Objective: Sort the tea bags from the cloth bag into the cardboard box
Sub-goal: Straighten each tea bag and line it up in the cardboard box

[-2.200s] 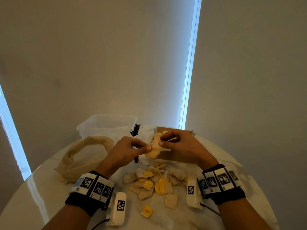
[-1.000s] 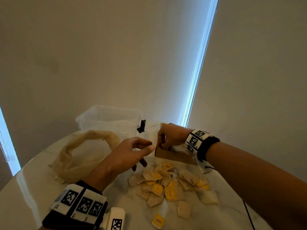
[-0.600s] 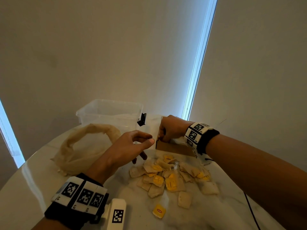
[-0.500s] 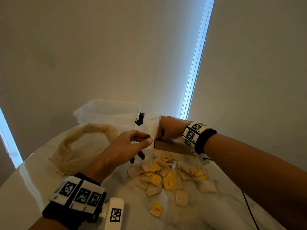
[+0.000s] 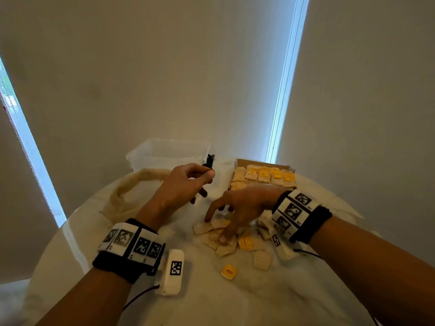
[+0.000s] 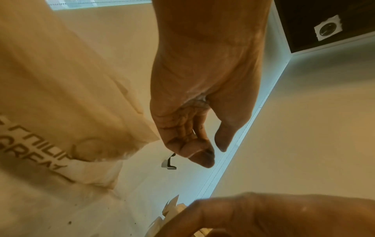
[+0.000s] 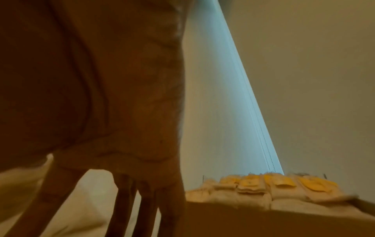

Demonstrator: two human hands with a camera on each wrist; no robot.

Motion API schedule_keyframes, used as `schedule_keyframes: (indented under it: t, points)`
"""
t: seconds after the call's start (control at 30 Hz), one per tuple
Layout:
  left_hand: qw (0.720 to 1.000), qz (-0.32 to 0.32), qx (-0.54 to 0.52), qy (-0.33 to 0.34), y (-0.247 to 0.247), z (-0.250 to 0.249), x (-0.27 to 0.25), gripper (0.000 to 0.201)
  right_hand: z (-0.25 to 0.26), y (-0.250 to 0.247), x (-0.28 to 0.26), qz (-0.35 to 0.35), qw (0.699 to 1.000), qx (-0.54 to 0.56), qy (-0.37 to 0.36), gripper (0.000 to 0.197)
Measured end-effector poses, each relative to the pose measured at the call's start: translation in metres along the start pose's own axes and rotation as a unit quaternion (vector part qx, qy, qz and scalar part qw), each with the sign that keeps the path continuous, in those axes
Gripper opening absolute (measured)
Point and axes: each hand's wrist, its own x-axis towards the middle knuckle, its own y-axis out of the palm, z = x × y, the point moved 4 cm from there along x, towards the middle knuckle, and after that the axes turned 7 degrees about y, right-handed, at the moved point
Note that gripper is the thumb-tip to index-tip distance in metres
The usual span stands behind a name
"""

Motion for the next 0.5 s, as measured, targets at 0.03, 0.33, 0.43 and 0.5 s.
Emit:
schedule_keyframes:
  t: [0.03, 0.33, 0.43, 0.5]
  points:
    - [1.000, 0.000, 0.006, -0.001, -0.001, -0.001, -0.001, 0.028, 0.004, 0.006, 0.000, -0.003, 1.000, -0.017, 0.000, 0.068]
    - [0.980, 0.123, 0.138, -0.069, 0.011, 0.001, -0.015, 0.058, -0.019, 0.010, -0.009, -0.133, 0.989, 0.064, -0.014, 0.035]
    - [0.979, 0.116, 0.098, -0.136, 0.023, 0.006, -0.017, 0.078, -0.042, 0.003, -0.028, -0.223, 0.949, 0.220, -0.038, 0.028]
    - [0.969, 0.137, 0.006, -0.206, 0.039, 0.012, -0.019, 0.099, -0.052, -0.001, -0.041, -0.300, 0.893, 0.330, -0.057, 0.025]
